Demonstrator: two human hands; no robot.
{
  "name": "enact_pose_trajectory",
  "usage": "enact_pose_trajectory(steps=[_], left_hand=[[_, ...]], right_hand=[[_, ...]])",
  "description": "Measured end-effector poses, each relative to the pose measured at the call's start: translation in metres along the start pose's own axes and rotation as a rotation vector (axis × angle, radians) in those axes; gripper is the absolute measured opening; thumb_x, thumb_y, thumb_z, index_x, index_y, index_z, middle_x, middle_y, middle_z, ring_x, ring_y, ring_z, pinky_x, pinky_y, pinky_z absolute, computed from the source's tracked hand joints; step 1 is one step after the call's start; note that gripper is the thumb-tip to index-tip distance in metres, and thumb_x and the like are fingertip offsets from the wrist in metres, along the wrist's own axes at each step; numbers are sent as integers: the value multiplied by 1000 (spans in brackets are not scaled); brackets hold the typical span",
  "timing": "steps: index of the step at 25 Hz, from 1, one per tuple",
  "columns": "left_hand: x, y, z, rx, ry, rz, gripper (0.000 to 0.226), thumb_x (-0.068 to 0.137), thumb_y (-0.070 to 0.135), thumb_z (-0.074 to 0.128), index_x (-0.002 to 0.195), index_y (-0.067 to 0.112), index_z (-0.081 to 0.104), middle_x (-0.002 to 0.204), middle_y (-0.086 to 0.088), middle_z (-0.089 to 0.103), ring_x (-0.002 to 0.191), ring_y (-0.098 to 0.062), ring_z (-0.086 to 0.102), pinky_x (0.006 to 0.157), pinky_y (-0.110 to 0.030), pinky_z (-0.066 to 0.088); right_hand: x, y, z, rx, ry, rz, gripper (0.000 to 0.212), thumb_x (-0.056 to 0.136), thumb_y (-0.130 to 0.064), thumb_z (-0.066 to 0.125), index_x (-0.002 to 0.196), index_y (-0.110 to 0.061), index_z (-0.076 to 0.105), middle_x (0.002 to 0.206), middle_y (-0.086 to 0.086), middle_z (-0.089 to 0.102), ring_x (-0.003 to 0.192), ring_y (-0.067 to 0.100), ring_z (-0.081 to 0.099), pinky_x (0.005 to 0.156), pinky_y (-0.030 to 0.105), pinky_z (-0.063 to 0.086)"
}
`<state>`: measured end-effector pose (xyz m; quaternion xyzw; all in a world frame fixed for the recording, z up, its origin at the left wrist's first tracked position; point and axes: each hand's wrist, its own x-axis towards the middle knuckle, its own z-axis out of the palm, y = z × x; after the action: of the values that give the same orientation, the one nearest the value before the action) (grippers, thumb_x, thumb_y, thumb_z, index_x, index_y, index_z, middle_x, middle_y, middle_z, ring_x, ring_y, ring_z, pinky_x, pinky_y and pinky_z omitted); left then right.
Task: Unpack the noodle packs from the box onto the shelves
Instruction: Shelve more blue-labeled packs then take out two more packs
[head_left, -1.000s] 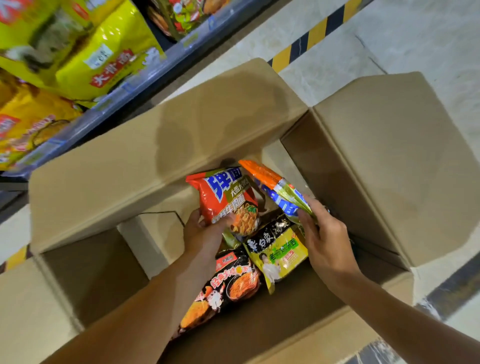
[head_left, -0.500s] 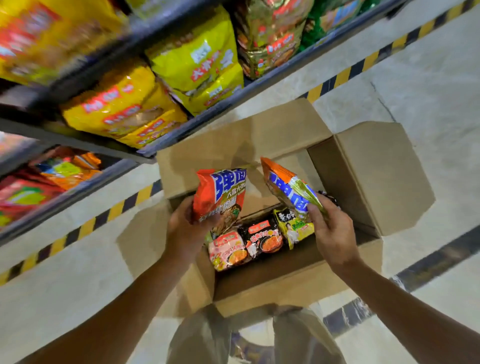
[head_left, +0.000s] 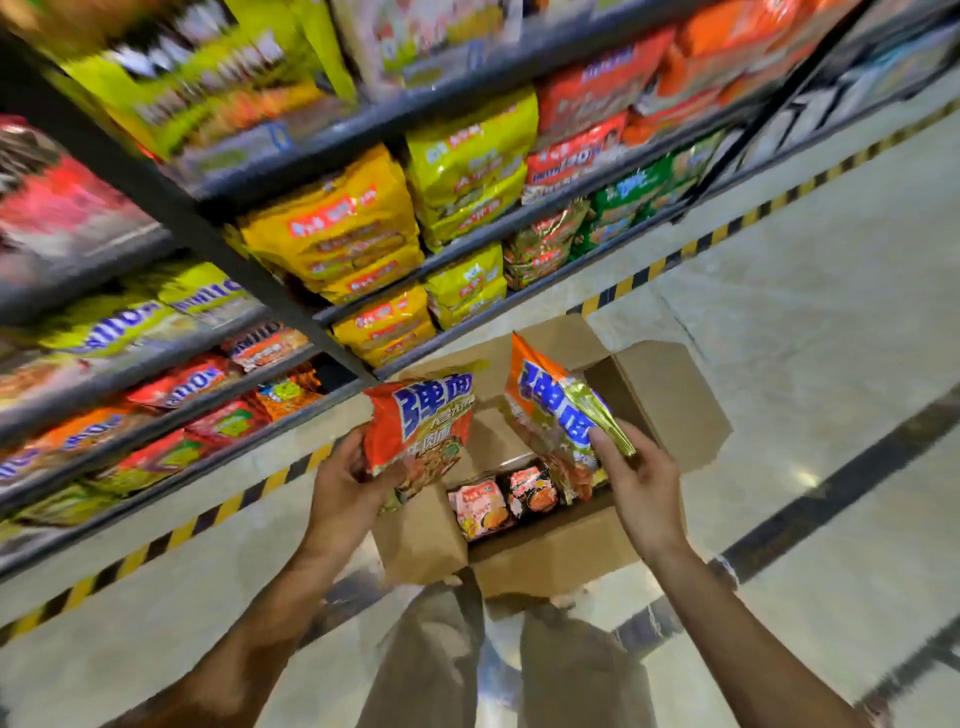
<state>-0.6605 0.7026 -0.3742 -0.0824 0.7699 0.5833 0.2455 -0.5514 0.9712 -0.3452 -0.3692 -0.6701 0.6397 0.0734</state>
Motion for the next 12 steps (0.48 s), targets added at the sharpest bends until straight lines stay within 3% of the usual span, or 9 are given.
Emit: enact_pose_trajectory(steps=[3,7,12], left_hand=[[-50,37,-25,-5,7,78,42,78,12,80,111,33,65,107,11,72,95,-1,70,70,-12,55],[-117,78,-42,-90,42,155,46,82,4,76,125,14,61,112,5,72,100,-8,71,71,-17,56],[-208,111,-58,-193,152,210,44,79,7,80,118,23,64,105,7,76,99,-9,71,74,-19,58]], right_hand=[[-44,-48,-9,67,-50,-18,11,95,-14,64,102,-17,72,89,-2,79,83,13,75,65,21,58],[-92,-94,-26,101,-83,-106,9,95,-20,65,98,-24,72,85,-6,79,78,10,75,62,17,56],[-141,-128,-47,171,-110,-158,9,93,-30,67,99,-24,72,91,1,79,83,18,76,70,26,60]])
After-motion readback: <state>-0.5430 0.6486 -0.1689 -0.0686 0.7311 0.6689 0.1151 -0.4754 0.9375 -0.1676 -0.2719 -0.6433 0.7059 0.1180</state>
